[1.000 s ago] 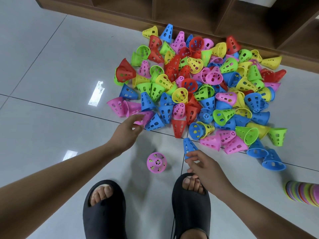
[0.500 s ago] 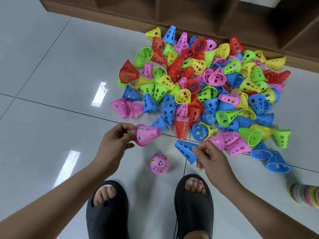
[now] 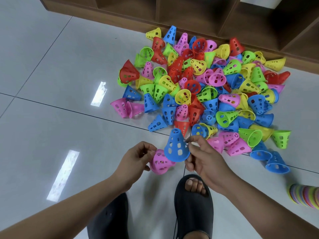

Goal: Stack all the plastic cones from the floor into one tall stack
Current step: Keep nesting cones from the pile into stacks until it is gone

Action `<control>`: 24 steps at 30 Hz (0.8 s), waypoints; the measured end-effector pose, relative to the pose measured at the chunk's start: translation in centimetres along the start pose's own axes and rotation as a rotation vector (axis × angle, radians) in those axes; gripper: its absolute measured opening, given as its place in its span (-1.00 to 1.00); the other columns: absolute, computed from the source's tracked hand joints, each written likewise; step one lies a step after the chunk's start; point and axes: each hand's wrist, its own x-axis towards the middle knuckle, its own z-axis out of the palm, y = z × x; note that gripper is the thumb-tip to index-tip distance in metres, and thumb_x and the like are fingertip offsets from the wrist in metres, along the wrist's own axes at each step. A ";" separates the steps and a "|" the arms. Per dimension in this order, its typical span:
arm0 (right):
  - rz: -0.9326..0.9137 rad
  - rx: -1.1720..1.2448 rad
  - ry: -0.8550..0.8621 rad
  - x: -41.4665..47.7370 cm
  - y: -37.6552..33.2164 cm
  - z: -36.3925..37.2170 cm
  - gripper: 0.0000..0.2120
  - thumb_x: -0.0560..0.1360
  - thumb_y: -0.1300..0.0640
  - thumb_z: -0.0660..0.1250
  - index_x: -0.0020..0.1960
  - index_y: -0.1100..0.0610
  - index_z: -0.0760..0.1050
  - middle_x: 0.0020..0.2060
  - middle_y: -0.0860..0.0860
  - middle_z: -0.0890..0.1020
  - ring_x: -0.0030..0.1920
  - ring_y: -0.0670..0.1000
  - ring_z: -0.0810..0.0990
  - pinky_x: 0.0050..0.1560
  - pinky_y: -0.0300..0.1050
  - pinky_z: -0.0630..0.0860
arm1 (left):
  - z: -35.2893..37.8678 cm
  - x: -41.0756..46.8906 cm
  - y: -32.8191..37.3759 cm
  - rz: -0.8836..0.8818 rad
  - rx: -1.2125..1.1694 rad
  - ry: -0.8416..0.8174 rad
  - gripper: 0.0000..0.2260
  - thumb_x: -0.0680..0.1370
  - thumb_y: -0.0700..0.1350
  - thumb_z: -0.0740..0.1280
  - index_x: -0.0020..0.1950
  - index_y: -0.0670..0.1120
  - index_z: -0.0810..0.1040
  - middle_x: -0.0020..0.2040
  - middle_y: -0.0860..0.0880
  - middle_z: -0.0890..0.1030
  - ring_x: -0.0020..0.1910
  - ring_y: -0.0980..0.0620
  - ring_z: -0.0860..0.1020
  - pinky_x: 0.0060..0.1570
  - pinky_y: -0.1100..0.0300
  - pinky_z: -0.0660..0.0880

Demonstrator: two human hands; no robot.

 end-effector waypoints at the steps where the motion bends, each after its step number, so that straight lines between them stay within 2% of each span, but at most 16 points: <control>1: -0.016 -0.076 -0.027 0.1 0.3 0.3 -0.92 0.74 0.20 0.19 0.20 0.13 0.44 -0.34 0.14 0.44 -0.35 0.10 0.40 -0.29 -0.03 0.34 | 0.1 -0.1 -0.3 -0.002 0.028 -0.001 -0.89 0.70 -0.18 0.35 0.06 -0.03 0.67 -0.04 -0.07 0.72 -0.14 0.03 0.65 -0.20 0.14 0.61; 5: -0.066 -0.415 -0.101 1.0 1.6 0.7 -0.92 0.76 0.14 0.17 0.19 0.03 0.44 -0.29 0.07 0.56 -0.28 0.08 0.48 -0.17 0.04 0.45 | -0.2 0.0 -1.1 -0.022 0.050 0.003 -0.85 0.71 -0.16 0.32 0.08 0.03 0.67 -0.01 -0.09 0.71 -0.04 -0.13 0.69 -0.20 0.12 0.66; 11: -0.106 -0.764 -0.122 2.3 3.2 0.5 -0.89 0.75 0.11 0.13 0.13 -0.08 0.38 -0.27 -0.03 0.60 -0.29 -0.09 0.53 -0.20 -0.09 0.50 | -0.8 0.4 -2.2 -0.075 0.141 -0.020 -0.86 0.68 -0.17 0.34 0.09 0.05 0.66 -0.04 0.00 0.74 -0.05 -0.01 0.74 -0.20 0.08 0.65; 14: -0.142 -0.940 -0.132 2.9 3.7 0.0 -0.91 0.73 0.10 0.12 0.12 -0.08 0.33 -0.25 -0.02 0.61 -0.28 0.04 0.57 -0.19 0.08 0.54 | -1.4 1.3 -2.3 -0.089 0.176 -0.017 -0.82 0.64 -0.20 0.35 0.08 0.07 0.66 -0.06 0.06 0.72 -0.03 0.01 0.71 -0.22 0.13 0.62; 16: -0.160 -1.027 -0.140 3.5 3.6 -0.6 -0.93 0.73 0.07 0.13 0.12 -0.10 0.34 -0.22 -0.04 0.62 -0.26 0.02 0.57 -0.16 0.10 0.56 | -1.9 2.1 -2.1 -0.077 0.192 -0.006 -0.83 0.64 -0.19 0.38 0.07 0.08 0.67 -0.07 0.10 0.70 -0.06 0.03 0.68 -0.22 0.16 0.62; 19: -0.260 -1.130 -0.085 4.8 2.9 -1.6 -0.94 0.71 0.08 0.18 0.14 -0.06 0.40 -0.10 -0.10 0.62 -0.16 -0.09 0.56 -0.09 0.05 0.57 | -2.7 3.5 -1.3 -0.013 0.243 0.023 -0.88 0.64 -0.14 0.41 0.07 0.08 0.68 -0.06 0.12 0.68 -0.08 -0.01 0.64 -0.21 0.15 0.63; 21: -0.373 -1.177 -0.016 5.9 2.1 -2.2 -0.93 0.69 0.13 0.23 0.14 0.00 0.46 0.01 -0.08 0.59 -0.18 -0.16 0.52 -0.11 -0.03 0.49 | -3.5 4.8 -0.5 0.035 0.258 0.049 -0.89 0.64 -0.12 0.42 0.07 0.09 0.67 -0.06 0.15 0.68 -0.14 0.02 0.61 -0.15 0.08 0.61; 24: -0.478 -1.245 0.071 7.6 0.8 -2.9 -0.92 0.66 0.15 0.27 0.15 0.04 0.48 0.10 -0.12 0.48 -0.18 -0.10 0.51 -0.14 -0.04 0.48 | -4.6 6.7 1.1 0.123 0.294 0.120 -0.89 0.63 -0.10 0.42 0.10 0.11 0.65 0.08 0.18 0.66 -0.04 0.07 0.63 -0.01 0.09 0.59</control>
